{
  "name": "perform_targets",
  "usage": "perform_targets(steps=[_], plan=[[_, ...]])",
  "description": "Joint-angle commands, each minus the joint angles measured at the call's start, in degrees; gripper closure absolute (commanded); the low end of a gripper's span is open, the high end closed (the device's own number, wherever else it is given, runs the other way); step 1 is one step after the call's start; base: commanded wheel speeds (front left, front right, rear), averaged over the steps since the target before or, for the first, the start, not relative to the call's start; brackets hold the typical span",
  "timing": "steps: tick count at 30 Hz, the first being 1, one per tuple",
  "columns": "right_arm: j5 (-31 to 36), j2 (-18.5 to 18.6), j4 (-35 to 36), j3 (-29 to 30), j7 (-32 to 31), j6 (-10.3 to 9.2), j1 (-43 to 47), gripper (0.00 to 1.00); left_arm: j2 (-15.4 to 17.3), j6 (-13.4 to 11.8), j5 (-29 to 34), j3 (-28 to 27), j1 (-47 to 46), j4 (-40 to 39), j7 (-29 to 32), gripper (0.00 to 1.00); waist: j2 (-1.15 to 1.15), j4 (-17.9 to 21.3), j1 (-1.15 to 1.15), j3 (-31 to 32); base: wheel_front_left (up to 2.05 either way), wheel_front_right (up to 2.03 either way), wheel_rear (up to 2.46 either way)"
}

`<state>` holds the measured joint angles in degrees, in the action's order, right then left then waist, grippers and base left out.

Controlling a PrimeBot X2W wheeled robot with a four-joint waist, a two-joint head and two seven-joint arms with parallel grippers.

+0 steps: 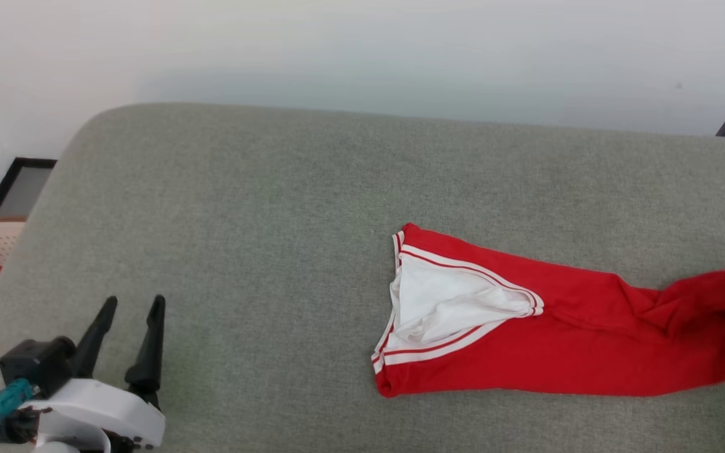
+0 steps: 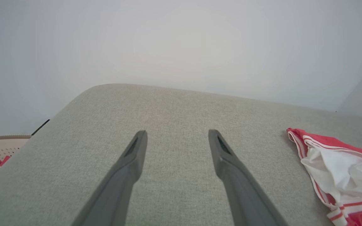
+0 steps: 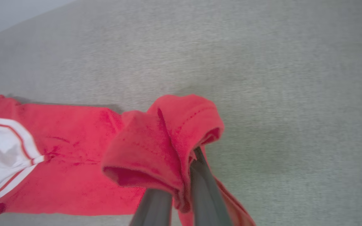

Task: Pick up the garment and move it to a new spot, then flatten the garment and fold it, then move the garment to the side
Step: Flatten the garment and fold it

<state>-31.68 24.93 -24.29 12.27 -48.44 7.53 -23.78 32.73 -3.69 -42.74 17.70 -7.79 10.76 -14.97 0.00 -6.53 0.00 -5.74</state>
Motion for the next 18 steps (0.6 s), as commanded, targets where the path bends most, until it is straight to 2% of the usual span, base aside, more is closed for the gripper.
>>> perform_targets(steps=[1,10,18], plan=[[-1.67,-1.12,2.28,-0.95,-0.88,-0.09,1.07,1.00,-0.72,0.97,0.86,-0.69,0.80,0.49,-0.24,0.00,0.00,-0.26,0.00,0.80,0.00,0.00,0.00],[-4.98,-9.44,13.39,-8.57,-5.09,-0.09,1.58,1.00,-3.85,3.97,3.74,-1.93,0.10,3.17,-0.24,0.00,0.00,-3.65,0.00,2.03,0.00,0.00,0.00],[-4.05,-16.02,11.38,-16.76,-3.41,-0.09,-2.66,1.00,-5.78,5.76,5.04,-0.30,-2.79,5.87,-0.19,0.00,0.00,-8.03,0.00,2.04,0.00,0.00,0.00]])
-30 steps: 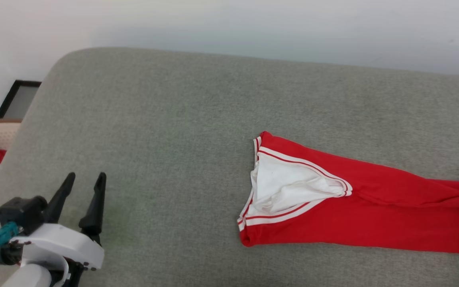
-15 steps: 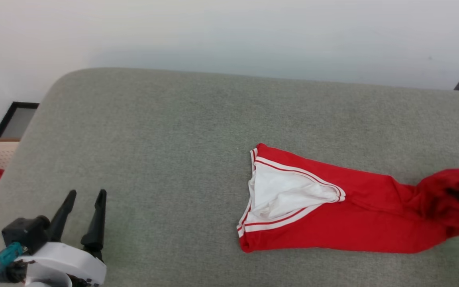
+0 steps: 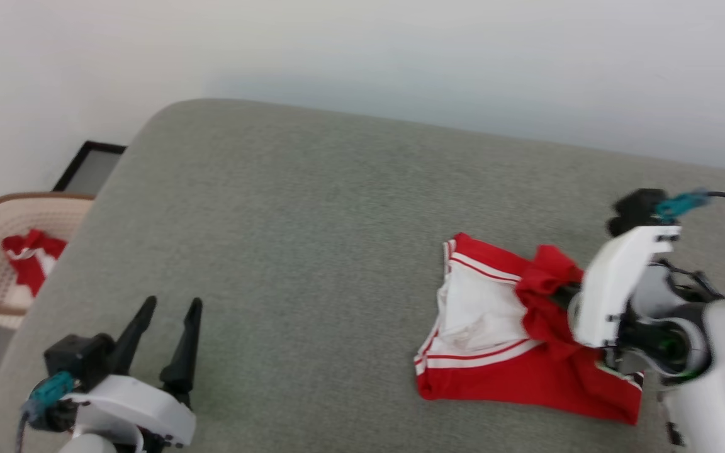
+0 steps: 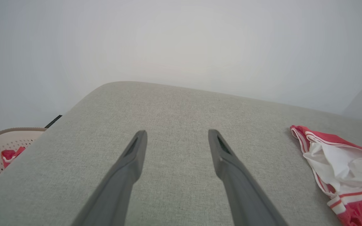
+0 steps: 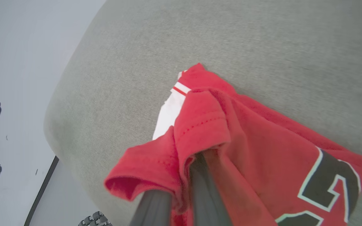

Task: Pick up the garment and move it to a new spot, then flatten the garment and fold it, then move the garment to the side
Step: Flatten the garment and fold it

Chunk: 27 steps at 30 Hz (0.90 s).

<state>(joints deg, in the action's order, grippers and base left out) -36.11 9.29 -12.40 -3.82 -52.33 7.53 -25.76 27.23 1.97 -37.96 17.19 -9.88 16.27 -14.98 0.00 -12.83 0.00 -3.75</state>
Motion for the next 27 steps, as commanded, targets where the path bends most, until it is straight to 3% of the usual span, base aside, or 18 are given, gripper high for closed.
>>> perform_targets(steps=[1,10,11,12,13,14,18,27], plan=[[0.73,-0.84,-1.25,-1.66,0.90,-0.09,-1.23,1.00,-0.46,0.37,0.44,0.53,-1.11,0.72,-0.09,0.00,0.00,-2.31,0.00,0.03,0.00,0.00,0.00],[4.08,-2.28,-11.66,-6.51,5.61,-0.08,-5.38,1.00,-2.08,1.70,0.42,2.05,-4.02,3.07,-0.08,0.00,0.00,-5.47,0.00,-0.47,0.00,0.00,0.00],[4.55,-2.16,-12.88,-6.91,6.34,-0.09,-5.81,0.92,-2.14,1.86,0.41,2.07,-4.11,3.24,-0.10,0.00,0.00,-5.55,0.00,-0.54,0.00,0.00,0.00],[4.92,-2.16,-13.90,-7.34,7.08,-0.08,-6.24,0.68,-2.17,2.00,0.44,2.04,-4.13,3.42,-0.11,0.00,0.00,-5.57,0.00,-0.62,0.00,0.00,0.00],[5.08,-2.31,-14.99,-7.67,7.77,-0.08,-6.63,0.27,-2.30,2.03,0.26,1.88,-4.11,3.56,-0.13,0.00,0.00,-5.48,0.00,-0.66,0.00,0.00,0.00],[5.45,-2.40,-16.04,-7.96,8.33,-0.09,-6.97,0.00,-2.37,2.14,0.25,1.70,-4.13,3.67,-0.15,0.00,0.00,-5.36,0.00,-0.68,0.00,0.00,0.00],[4.23,-2.74,-17.25,-10.18,9.66,-0.08,-8.62,0.00,-2.30,2.37,0.15,1.14,-3.66,3.85,-0.20,0.00,0.00,-4.20,0.00,-0.61,0.00,0.00,0.00],[0.07,3.78,-8.98,-12.35,13.36,-0.09,-6.00,0.00,-1.33,2.34,0.48,-1.23,-1.72,3.00,-0.20,0.00,0.00,0.48,0.00,0.40,0.00,0.00,0.00]])
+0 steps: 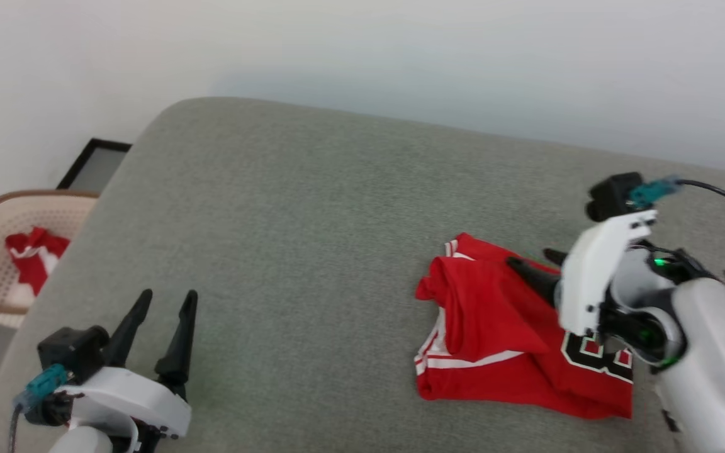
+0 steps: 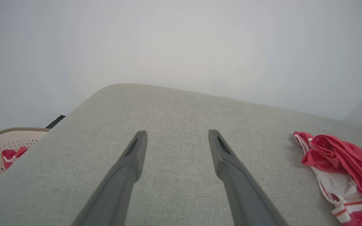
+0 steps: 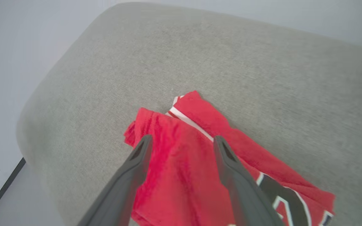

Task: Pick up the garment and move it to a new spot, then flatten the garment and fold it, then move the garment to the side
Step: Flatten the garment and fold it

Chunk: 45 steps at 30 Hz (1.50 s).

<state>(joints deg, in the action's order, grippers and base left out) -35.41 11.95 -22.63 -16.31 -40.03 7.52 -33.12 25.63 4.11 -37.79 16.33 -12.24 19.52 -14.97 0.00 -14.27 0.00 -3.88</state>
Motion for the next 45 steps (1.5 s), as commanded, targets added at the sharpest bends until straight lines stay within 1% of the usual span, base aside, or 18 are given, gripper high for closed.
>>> perform_targets(steps=[1,4,9,11,12,17,23,25,28,32,38,45], plan=[[-0.85,2.08,2.51,0.29,1.98,-0.08,1.98,0.00,0.41,0.19,0.45,-0.66,0.97,-0.36,-0.22,0.00,0.00,2.58,0.00,0.61,0.00,0.00,0.00],[-0.52,5.04,5.49,1.60,5.34,-0.08,4.49,0.00,0.71,0.14,0.72,-1.59,1.80,-0.91,-0.23,0.00,0.00,4.62,0.00,0.93,0.00,0.00,0.00],[0.54,8.67,9.57,3.88,12.45,-0.08,9.43,0.00,1.27,-0.29,1.20,-3.20,3.46,-1.33,-0.23,0.00,0.00,8.01,0.00,1.52,0.00,0.00,0.00],[1.01,9.45,10.72,4.70,15.92,-0.07,11.53,0.00,1.31,-0.35,1.42,-3.66,4.06,-1.70,-0.23,0.00,0.00,9.16,0.00,1.82,0.00,0.00,0.00],[1.01,9.45,10.72,4.70,15.92,-0.07,11.53,0.00,1.31,-0.35,1.42,-3.66,4.06,-1.70,-0.23,0.00,0.00,9.16,0.00,1.82,0.00,0.00,0.00],[3.32,11.83,12.44,5.89,25.00,-0.07,16.25,0.00,1.76,-0.57,1.54,-5.24,5.84,-2.24,-0.23,0.00,0.00,11.84,0.00,2.58,0.00,0.00,0.00],[6.06,12.70,12.34,7.32,34.84,-0.07,20.51,0.00,2.29,-0.97,1.99,-7.25,8.47,-3.22,-0.23,0.00,0.00,14.20,0.00,3.51,0.00,0.00,0.00],[7.05,12.48,11.91,8.32,37.70,-0.08,21.90,0.00,2.36,-1.06,2.05,-7.94,9.25,-3.58,-0.23,0.00,0.00,14.63,0.00,3.83,0.00,0.00,0.00],[8.30,11.88,11.28,9.58,40.15,-0.08,23.63,0.00,2.46,-1.05,2.17,-8.74,10.15,-4.01,-0.24,0.00,0.00,15.05,0.00,4.10,0.00,0.00,0.00],[8.85,11.05,10.78,10.84,41.83,-0.08,25.84,0.00,2.36,-1.37,2.48,-9.83,11.16,-4.56,-0.24,0.00,0.00,15.28,0.00,4.36,0.00,0.00,0.00],[9.70,9.66,10.70,12.57,42.90,-0.08,28.25,0.00,2.13,-1.16,2.84,-10.78,12.23,-5.08,-0.24,0.00,0.00,15.17,0.00,4.65,0.00,0.00,0.00],[10.58,8.29,12.13,13.98,42.12,-0.08,29.53,0.00,2.12,-0.87,3.14,-11.12,12.49,-5.33,-0.24,0.00,0.00,15.15,0.00,4.78,0.00,0.00,0.00]])
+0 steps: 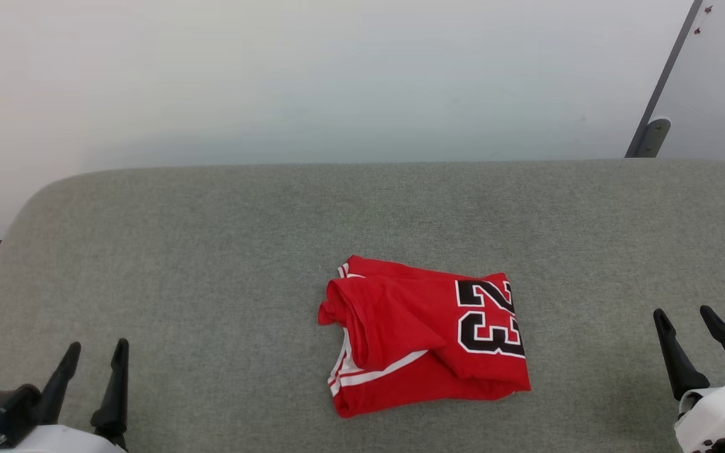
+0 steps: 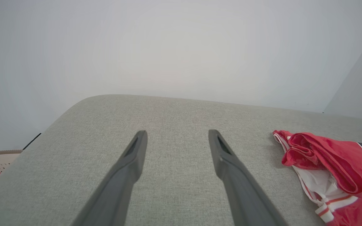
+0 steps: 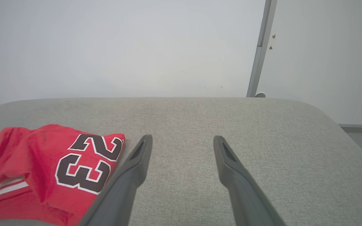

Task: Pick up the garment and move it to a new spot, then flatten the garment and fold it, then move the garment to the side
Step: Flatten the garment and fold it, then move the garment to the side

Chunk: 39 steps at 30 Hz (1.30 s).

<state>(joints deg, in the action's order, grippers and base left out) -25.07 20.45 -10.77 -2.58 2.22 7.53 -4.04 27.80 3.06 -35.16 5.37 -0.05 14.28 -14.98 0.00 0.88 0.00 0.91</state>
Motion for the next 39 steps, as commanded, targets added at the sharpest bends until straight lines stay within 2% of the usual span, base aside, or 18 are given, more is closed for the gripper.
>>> perform_targets(steps=[1,11,22,32,39], plan=[[0.35,-0.30,0.42,0.38,-0.17,-0.09,0.62,0.00,-0.03,0.19,0.49,-0.13,0.32,-0.09,-0.23,0.00,0.00,0.00,0.00,-0.02,0.00,0.00,0.00],[0.36,-1.18,1.29,0.75,-1.82,-0.09,1.21,0.00,0.09,0.19,0.39,0.44,0.09,-0.34,-0.05,0.00,0.00,-0.44,0.00,-0.19,0.00,0.00,0.00],[-3.24,-1.82,0.25,-4.57,-10.18,-0.09,-3.71,0.00,-0.38,0.47,0.84,2.58,-2.25,-1.39,0.98,0.00,0.00,-4.64,0.00,-3.97,0.00,0.00,0.00],[-7.32,-0.40,-5.83,-9.49,-17.95,-0.09,-10.72,0.00,-2.10,1.26,1.44,5.10,-6.05,-0.15,0.92,0.00,0.00,-9.81,0.00,-8.80,0.00,0.00,0.00],[-9.50,-0.75,-10.87,-10.40,-23.24,-0.09,-14.34,0.00,-3.13,1.75,1.64,6.33,-8.33,1.53,0.74,0.00,0.00,-12.30,0.00,-11.21,0.00,0.00,0.00]])
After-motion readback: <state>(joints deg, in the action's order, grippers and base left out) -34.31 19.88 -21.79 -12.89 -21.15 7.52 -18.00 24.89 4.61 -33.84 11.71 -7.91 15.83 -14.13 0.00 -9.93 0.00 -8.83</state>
